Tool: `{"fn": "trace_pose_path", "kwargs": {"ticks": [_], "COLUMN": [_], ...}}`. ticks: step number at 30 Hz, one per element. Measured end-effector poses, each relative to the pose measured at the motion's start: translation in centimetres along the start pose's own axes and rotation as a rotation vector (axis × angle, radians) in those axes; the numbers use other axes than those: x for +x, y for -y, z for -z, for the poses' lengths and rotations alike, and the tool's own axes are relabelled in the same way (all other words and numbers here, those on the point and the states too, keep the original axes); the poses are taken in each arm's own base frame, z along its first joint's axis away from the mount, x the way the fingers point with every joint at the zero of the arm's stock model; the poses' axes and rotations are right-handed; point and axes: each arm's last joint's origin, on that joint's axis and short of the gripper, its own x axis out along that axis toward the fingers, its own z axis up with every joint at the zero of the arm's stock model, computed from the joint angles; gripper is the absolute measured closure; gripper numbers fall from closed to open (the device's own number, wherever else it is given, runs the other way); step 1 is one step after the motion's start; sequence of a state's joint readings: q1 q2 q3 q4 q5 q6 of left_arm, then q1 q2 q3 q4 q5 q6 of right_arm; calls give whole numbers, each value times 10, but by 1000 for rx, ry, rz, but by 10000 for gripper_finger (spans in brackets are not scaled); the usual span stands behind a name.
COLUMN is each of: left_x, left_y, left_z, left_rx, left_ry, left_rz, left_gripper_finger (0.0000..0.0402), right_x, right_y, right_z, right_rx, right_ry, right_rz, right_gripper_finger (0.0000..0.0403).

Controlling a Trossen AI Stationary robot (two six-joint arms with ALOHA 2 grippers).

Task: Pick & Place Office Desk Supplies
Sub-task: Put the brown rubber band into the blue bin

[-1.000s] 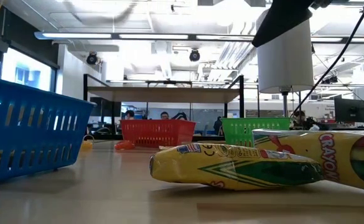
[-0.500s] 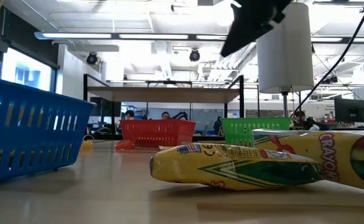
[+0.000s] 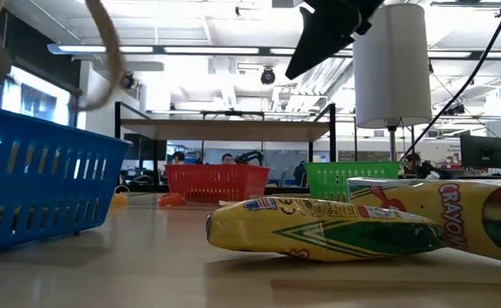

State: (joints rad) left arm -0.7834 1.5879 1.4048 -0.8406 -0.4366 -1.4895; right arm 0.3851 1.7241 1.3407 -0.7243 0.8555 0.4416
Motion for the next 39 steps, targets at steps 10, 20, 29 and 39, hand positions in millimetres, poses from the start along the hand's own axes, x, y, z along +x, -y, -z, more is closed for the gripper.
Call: {"fn": "trace_pose_path", "kwargs": {"ticks": [10,20,29,39], "left_x": [12,26,32,38], "left_y": [0,-2,-5,-8], "left_z": [19,27,16,17], "left_rx": [-76,-45,-26,-22], "left_ry": [-75,-118,-181,-190], "left_rz": [-52,-109,-138,-155], "left_gripper_finger": [401,401,401,401], "right_x": [0,0,0,0], "right_y": [-1,-2,-2,-2], "right_z": [-2,-2,-2,-2], "right_rx": [-6,3,10,12], "right_ry": [15,8,2,0], "right_rz": [-7,-35,-50,-58], "right_gripper_finger": [158,158,158,158]}}
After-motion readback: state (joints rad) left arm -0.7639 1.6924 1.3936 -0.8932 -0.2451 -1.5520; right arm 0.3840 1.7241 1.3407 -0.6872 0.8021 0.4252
